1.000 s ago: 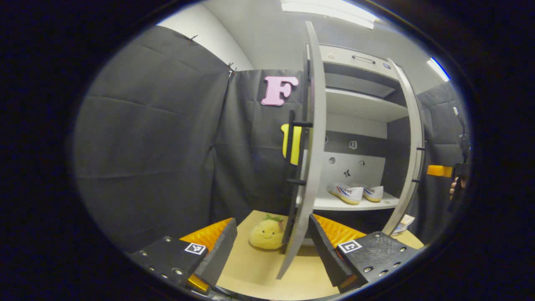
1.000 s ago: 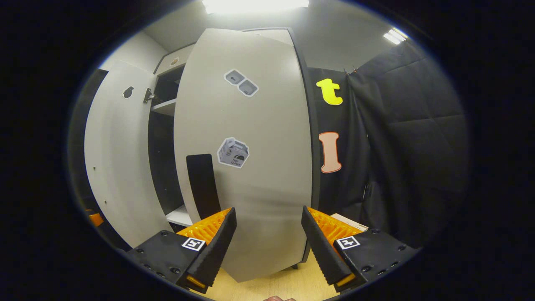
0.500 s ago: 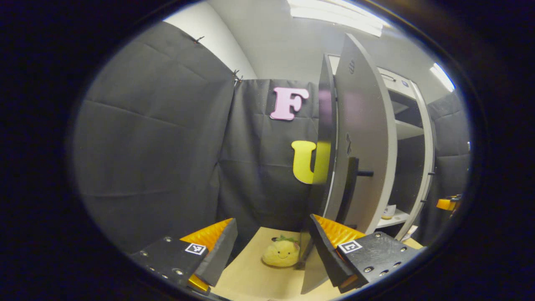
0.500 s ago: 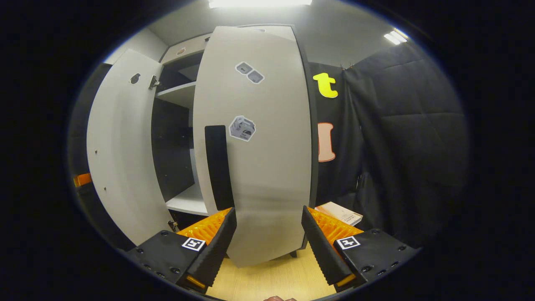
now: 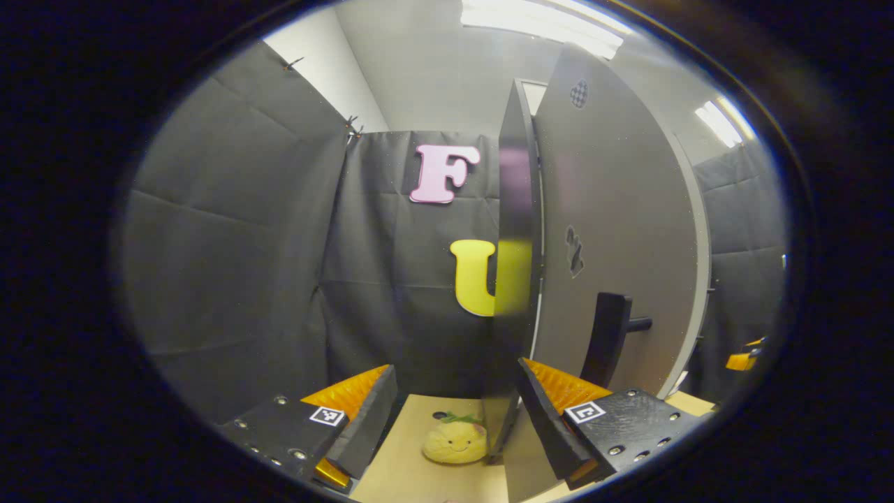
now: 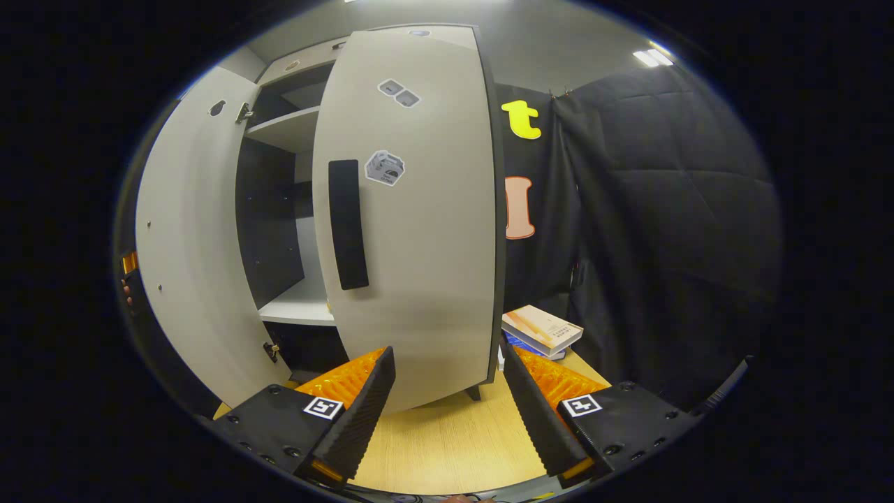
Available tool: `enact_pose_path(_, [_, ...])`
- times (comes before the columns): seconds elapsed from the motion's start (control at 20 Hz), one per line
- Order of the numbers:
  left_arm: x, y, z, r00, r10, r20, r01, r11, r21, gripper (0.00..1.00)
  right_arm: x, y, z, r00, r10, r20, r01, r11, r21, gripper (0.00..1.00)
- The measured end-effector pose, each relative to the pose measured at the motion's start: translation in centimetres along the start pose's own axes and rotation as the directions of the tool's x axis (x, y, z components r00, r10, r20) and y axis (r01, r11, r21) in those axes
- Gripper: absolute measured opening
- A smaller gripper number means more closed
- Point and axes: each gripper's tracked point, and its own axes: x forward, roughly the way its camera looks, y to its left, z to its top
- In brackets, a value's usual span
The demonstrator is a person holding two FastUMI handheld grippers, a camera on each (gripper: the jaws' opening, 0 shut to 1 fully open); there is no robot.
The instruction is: Grab one shoe with the right hand and put it into the shoe cabinet, grab the other shoe with the left hand and put it into the shoe cabinet; then close the right door with the right hand and the left door with the left hand.
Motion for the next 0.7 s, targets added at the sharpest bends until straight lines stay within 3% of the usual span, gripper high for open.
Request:
enact_pose_path(0.2, [0.0,-0.6,-0.1,0.999,-0.04,-0.008,0.04,0.999,-0.031,1.0,0.0,-0.7,-0.2,1.0,-0.014,-0.006,0.014,1.0,-0.002,0.98])
enact_pose_path(0.25, [0.2,-0.6,-0.1,0.999,-0.048,-0.023,0.047,0.998,-0.033,0.89,0.3,-0.9,-0.2,1.0,-0.011,-0.008,0.011,1.0,-0.01,0.98])
enact_pose_path(0.3, [0.3,-0.8,0.1,0.999,-0.047,-0.028,0.047,0.999,-0.016,0.94,0.5,-1.1,-0.5,1.0,-0.006,-0.011,0.006,1.0,-0.013,0.98])
enact_pose_path(0.55, [0.4,-5.6,0.5,0.995,-0.056,-0.08,0.062,0.996,0.07,0.94,2.7,-2.3,-0.7,0.999,0.032,-0.02,-0.032,0.999,0.042,0.98])
enact_pose_path(0.6, [0.3,-6.5,0.5,0.995,-0.05,-0.082,0.056,0.996,0.07,0.99,3.1,-2.6,-0.5,0.999,0.04,-0.019,-0.04,0.998,0.045,0.98])
enact_pose_path(0.7, [0.5,-8.1,0.3,0.995,-0.036,-0.089,0.041,0.998,0.051,0.89,3.6,-3.3,-0.1,0.999,0.05,-0.005,-0.05,0.998,0.037,0.98])
